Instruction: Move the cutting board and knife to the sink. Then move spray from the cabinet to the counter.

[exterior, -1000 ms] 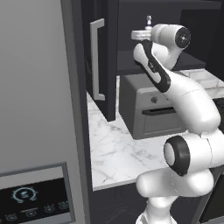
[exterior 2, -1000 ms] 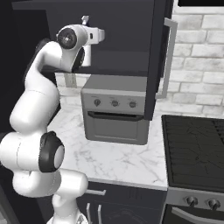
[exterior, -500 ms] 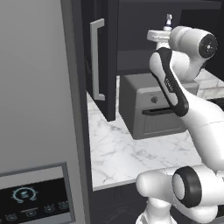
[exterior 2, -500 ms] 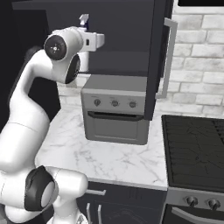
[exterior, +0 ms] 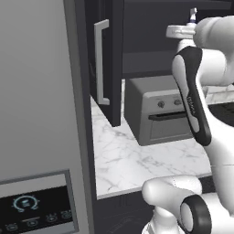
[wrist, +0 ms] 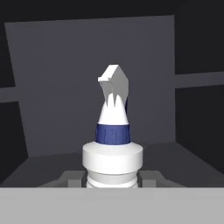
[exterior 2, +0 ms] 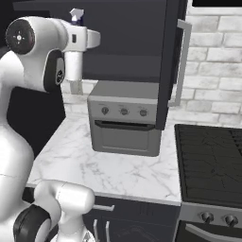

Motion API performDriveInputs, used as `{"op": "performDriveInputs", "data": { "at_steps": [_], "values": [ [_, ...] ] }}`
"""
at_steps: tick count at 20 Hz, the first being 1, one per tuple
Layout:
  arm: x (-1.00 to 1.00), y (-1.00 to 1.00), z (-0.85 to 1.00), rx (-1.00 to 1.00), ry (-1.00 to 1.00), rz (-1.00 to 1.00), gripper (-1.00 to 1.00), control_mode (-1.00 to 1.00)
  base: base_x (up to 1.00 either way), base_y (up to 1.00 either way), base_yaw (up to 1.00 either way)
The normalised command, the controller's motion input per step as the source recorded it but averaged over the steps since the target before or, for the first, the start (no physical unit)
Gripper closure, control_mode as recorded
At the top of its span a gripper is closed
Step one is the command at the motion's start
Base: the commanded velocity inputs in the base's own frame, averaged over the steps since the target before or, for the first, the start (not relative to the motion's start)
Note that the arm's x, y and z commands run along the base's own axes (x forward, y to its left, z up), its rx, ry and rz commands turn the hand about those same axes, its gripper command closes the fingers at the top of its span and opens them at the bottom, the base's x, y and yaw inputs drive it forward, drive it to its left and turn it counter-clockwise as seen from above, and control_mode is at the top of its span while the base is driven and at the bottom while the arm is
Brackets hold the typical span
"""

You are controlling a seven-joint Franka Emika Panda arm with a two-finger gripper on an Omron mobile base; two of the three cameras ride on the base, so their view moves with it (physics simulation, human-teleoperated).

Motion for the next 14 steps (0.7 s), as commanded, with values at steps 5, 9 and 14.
{"op": "performDriveInputs", "data": {
  "at_steps": [5,9,14],
  "values": [
    [-1.00,0.00,-0.10,0.00,-0.01,-0.02,1.00,-1.00,0.00,0.00,0.00],
    [-0.97,0.00,-0.38,0.00,-0.10,0.00,1.00,-1.00,0.00,0.00,0.00],
    [-0.55,0.00,-0.33,0.00,-0.15,0.00,1.00,-1.00,0.00,0.00,0.00]
  ]
}}
